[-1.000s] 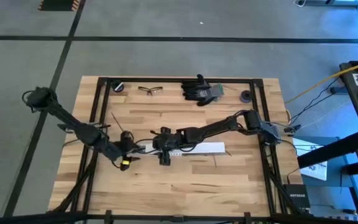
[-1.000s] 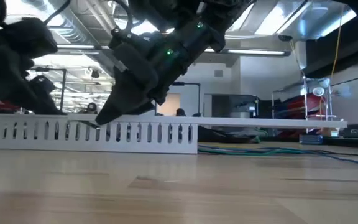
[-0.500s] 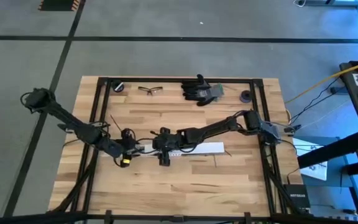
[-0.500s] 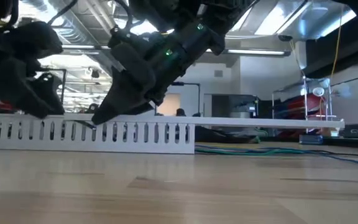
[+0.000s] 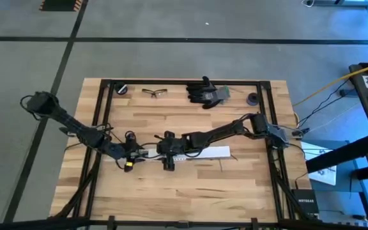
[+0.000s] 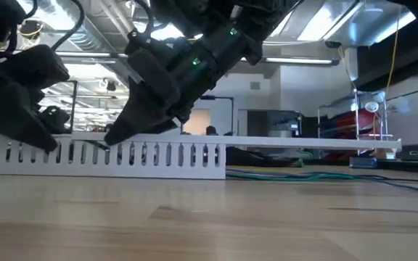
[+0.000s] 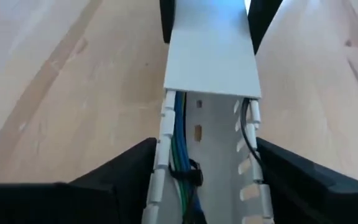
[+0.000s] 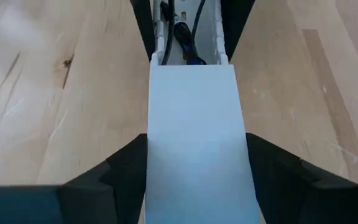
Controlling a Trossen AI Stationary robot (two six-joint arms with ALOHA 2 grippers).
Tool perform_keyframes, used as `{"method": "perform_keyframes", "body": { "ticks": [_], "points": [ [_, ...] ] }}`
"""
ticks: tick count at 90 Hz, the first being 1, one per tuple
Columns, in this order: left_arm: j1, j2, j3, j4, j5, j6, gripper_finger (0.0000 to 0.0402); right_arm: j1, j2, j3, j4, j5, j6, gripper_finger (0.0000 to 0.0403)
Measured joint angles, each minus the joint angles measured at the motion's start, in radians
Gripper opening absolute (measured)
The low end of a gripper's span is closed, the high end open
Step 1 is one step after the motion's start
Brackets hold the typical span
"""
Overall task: Ziptie cables
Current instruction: Close the white cable duct
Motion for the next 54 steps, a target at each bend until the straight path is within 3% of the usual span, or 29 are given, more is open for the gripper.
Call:
{"method": "perform_keyframes", "body": {
  "ticks": [54],
  "points": [
    [0.000,0.114,0.004,0.157,0.011,0.024,0.0234,0.000,0.037,0.000,0.147,0.028,0.058,0.0218]
  ]
}}
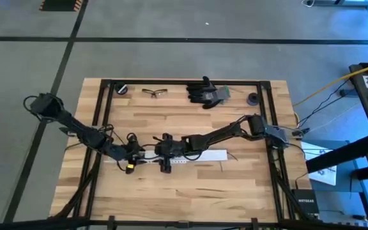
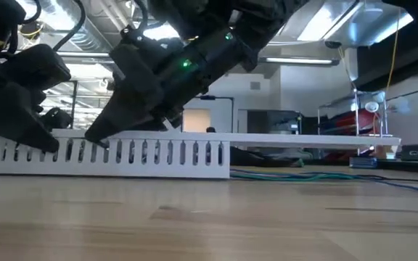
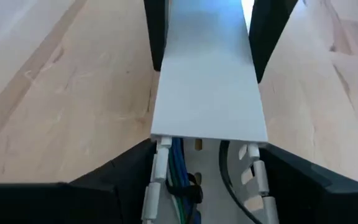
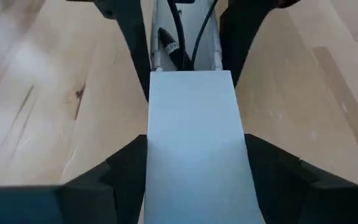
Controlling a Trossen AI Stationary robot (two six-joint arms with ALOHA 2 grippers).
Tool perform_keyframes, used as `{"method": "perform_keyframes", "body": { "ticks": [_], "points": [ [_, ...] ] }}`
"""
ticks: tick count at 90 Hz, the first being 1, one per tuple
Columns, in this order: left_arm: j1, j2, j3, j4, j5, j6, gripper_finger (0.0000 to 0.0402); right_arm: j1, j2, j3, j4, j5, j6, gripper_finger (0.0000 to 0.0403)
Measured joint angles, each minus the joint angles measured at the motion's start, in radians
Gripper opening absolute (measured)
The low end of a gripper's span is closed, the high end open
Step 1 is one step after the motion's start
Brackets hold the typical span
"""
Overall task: Ziptie cables
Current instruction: Close the white cable duct
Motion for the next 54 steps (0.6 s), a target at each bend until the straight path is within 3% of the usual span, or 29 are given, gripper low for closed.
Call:
{"method": "perform_keyframes", "body": {
  "ticks": [41,54],
  "points": [
    [0.014,0.064,0.005,0.088,0.015,0.041,0.0234,-0.001,0.105,0.016,0.319,-0.012,0.033,0.0218],
    [0.026,0.082,0.007,0.109,0.017,0.057,0.0234,-0.001,0.106,0.019,0.300,-0.013,0.014,0.0218]
  ]
}}
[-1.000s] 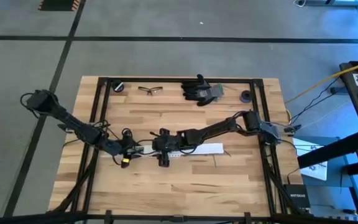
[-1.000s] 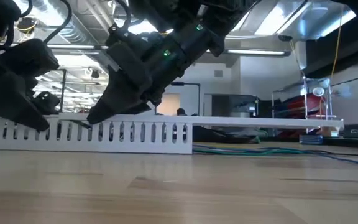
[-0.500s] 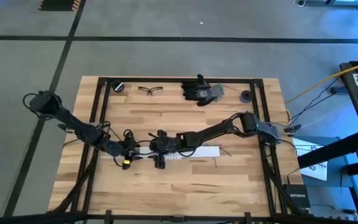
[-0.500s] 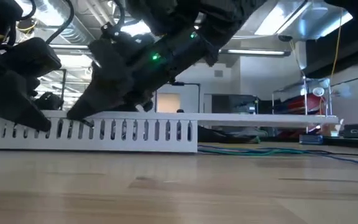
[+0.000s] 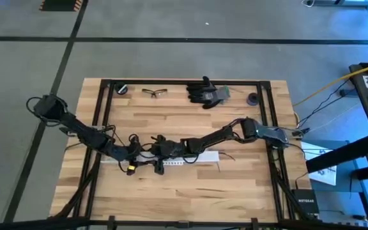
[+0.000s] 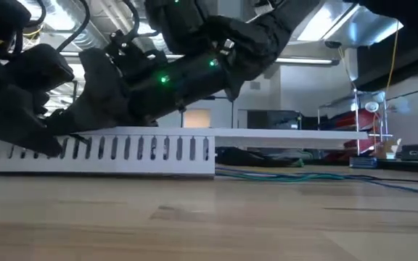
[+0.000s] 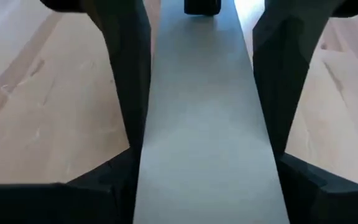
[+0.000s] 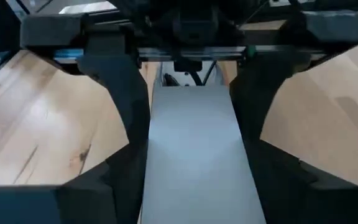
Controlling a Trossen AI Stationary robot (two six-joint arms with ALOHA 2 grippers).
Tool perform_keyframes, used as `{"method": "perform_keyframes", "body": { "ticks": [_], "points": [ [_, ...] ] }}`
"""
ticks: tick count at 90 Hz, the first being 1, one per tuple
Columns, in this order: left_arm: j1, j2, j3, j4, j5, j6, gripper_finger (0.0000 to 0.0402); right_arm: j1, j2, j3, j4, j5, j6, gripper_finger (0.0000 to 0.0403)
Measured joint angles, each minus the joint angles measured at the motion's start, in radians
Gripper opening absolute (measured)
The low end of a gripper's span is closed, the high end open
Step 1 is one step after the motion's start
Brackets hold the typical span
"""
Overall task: Ziptie cables
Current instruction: Close the white cable duct
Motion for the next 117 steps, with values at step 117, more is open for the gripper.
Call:
{"method": "perform_keyframes", "body": {
  "ticks": [117],
  "points": [
    [0.234,0.370,0.445,-0.150,0.265,0.106,0.0278,0.067,-0.531,-0.632,-0.018,0.116,0.039,0.0255]
  ]
}}
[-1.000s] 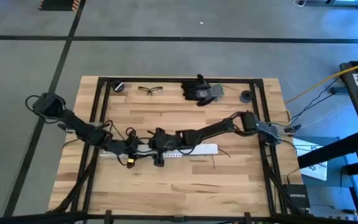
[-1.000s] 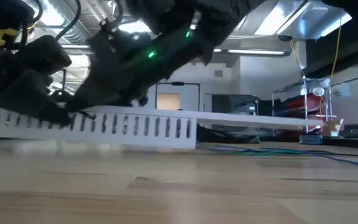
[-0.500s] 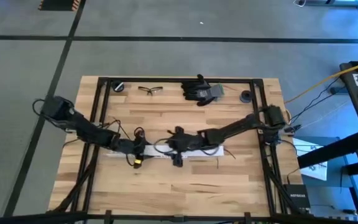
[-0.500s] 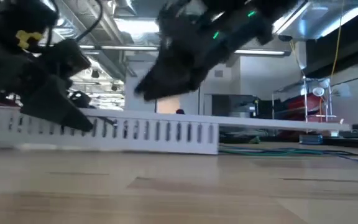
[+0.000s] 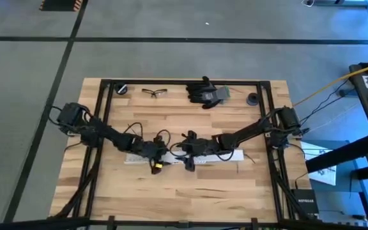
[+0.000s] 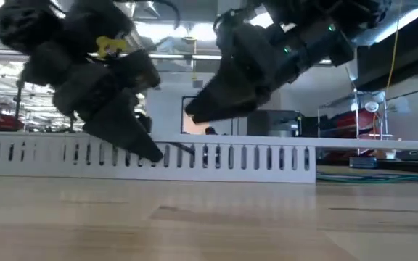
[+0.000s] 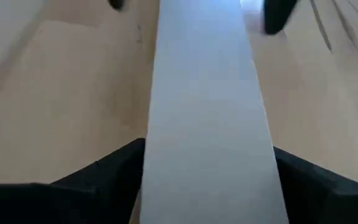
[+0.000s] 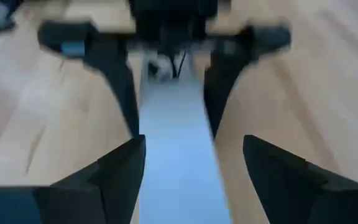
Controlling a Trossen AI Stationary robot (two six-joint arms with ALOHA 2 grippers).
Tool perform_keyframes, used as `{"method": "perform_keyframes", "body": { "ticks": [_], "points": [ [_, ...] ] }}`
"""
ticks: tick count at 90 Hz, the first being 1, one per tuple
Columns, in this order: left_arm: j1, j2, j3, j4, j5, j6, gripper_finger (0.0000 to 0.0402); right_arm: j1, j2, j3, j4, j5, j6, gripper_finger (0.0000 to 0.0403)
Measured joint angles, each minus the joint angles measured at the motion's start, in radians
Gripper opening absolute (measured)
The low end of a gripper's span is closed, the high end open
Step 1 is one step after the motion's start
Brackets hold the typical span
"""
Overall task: Ziptie cables
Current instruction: Close the white cable duct
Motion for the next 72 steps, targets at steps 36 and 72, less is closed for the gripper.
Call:
{"method": "perform_keyframes", "body": {
  "ticks": [36,72],
  "points": [
    [-0.066,-0.307,0.065,-0.557,-0.056,-0.022,0.0283,0.000,0.001,-0.002,0.017,0.000,-0.006,0.0255],
    [-0.187,-0.308,-0.184,-0.144,-0.284,-0.046,0.0283,0.000,0.100,0.021,0.119,-0.001,-0.022,0.0255]
  ]
}}
